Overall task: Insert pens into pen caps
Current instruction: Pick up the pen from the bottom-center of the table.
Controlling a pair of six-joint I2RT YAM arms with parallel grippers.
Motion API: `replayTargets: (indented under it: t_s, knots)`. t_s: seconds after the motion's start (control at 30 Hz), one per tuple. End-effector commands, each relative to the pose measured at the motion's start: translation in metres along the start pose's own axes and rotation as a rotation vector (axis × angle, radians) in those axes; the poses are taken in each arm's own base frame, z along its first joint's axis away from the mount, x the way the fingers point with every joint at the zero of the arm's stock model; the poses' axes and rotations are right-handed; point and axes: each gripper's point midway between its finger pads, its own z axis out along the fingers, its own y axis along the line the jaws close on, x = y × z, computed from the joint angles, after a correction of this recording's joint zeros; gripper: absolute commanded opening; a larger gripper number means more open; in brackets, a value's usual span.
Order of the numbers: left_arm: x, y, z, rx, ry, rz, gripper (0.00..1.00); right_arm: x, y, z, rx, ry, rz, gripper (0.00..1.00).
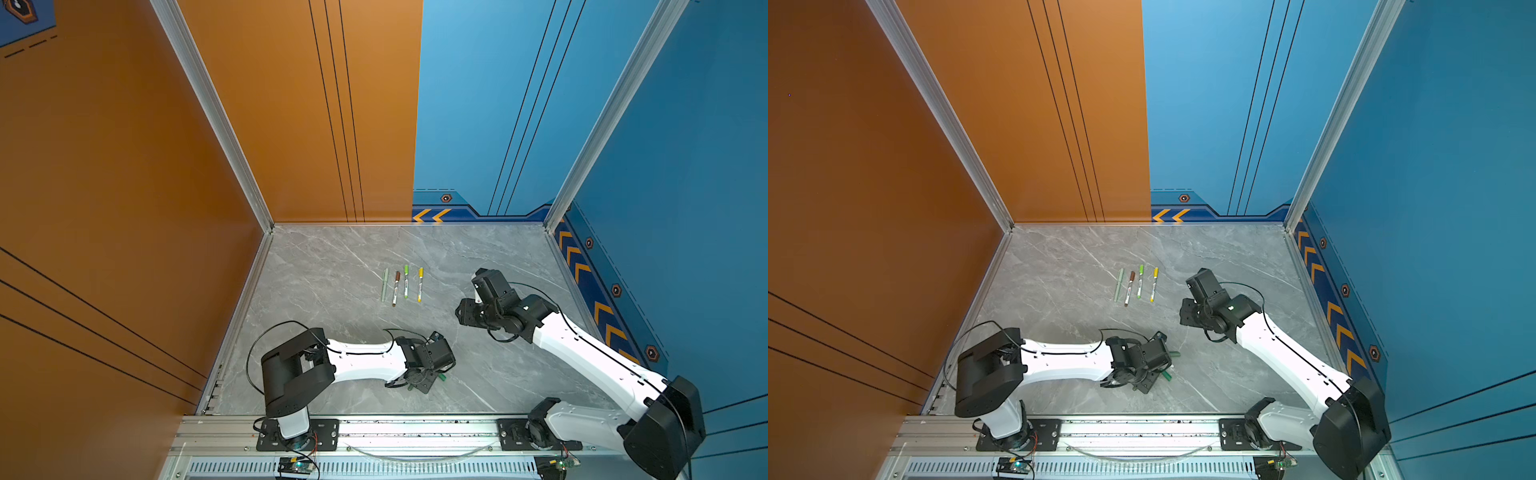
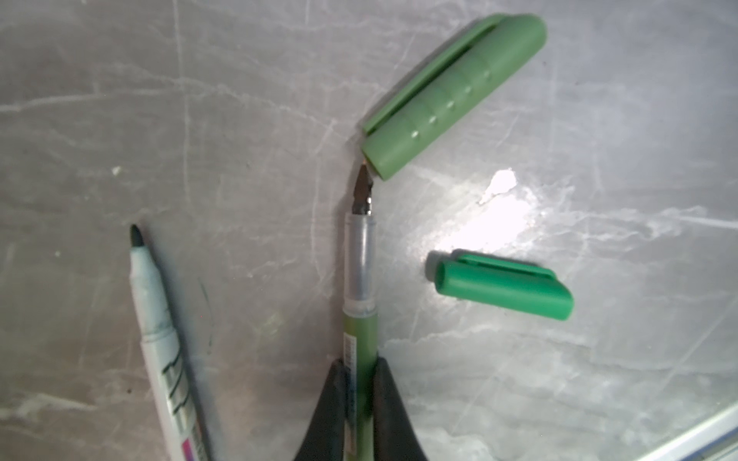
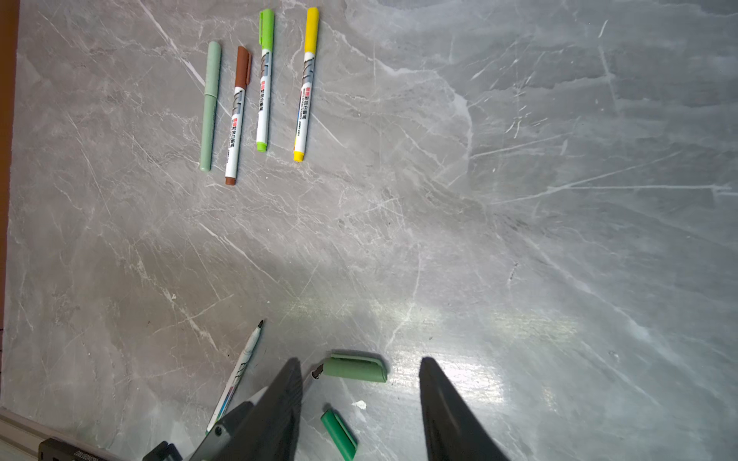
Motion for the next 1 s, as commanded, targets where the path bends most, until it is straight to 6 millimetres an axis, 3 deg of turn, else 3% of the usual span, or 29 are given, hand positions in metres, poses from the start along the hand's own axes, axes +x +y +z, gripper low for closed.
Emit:
replayTargets:
  t_s: [0.0,0.13,0.27,0.5,0.67,0.83,0.97]
  knots:
    - [0.018,0.01,0.012,-0.03,0.084,-0.008,0.06,-0.004,-0.009,-0.005,0.021,-0.033,0.006,0.5]
    - [0.014,0.015,0.011,-0.043,0.072,-0.011,0.0,-0.006,-0.014,-0.007,0.025,-0.047,0.017,0.5]
    - [-0.008,0.026,0.0,-0.058,0.005,-0.019,0.0,-0.014,-0.016,-0.014,0.012,-0.075,0.031,0.5]
    - [-0.092,0.021,-0.053,0.084,-0.254,-0.061,0.0,-0.032,-0.003,-0.03,-0.158,-0.168,0.098,0.52]
    - [-0.13,0.018,-0.086,0.246,-0.39,-0.107,0.0,-0.041,0.013,-0.039,-0.318,-0.205,0.145,0.55]
    - [-0.15,0.023,-0.104,0.38,-0.483,-0.18,0.0,-0.046,0.036,-0.043,-0.458,-0.214,0.144,0.59]
    - [-0.154,0.021,-0.114,0.417,-0.522,-0.184,0.0,-0.045,0.042,-0.028,-0.486,-0.183,0.159,0.61]
